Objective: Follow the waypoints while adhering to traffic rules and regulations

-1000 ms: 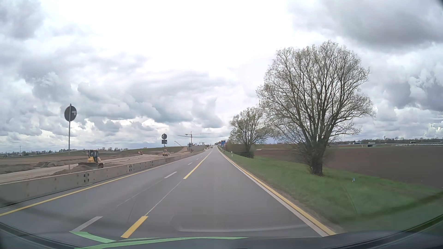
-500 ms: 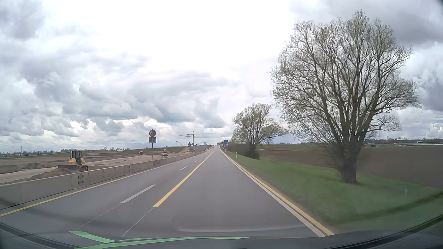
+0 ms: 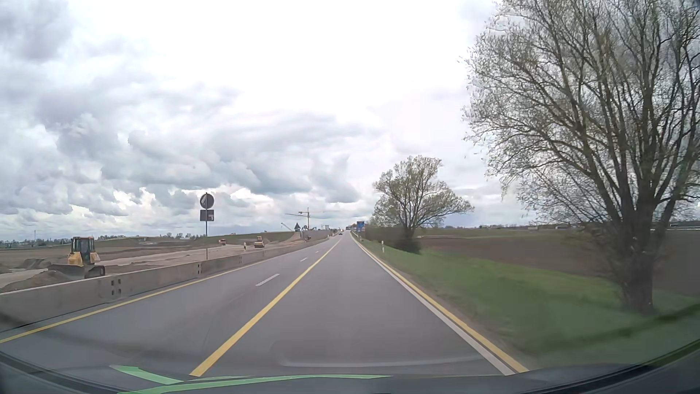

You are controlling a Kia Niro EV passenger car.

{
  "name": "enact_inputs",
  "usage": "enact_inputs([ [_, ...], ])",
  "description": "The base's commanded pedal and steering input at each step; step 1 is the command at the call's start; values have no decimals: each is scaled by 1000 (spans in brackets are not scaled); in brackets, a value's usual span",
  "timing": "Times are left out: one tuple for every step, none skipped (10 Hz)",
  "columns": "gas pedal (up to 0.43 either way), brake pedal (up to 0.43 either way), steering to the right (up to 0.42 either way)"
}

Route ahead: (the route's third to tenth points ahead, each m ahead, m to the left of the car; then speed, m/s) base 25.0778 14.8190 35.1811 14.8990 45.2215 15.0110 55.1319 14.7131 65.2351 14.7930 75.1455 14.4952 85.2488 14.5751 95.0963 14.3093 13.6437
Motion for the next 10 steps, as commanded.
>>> enact_inputs([
  [209, 0, -4],
  [209, 0, -4],
  [209, 0, -3],
  [197, 0, -3],
  [197, 0, -3],
  [189, 0, -2],
  [189, 0, -1],
  [169, 0, -1],
  [169, 0, -1],
  [157, 0, -1],
])
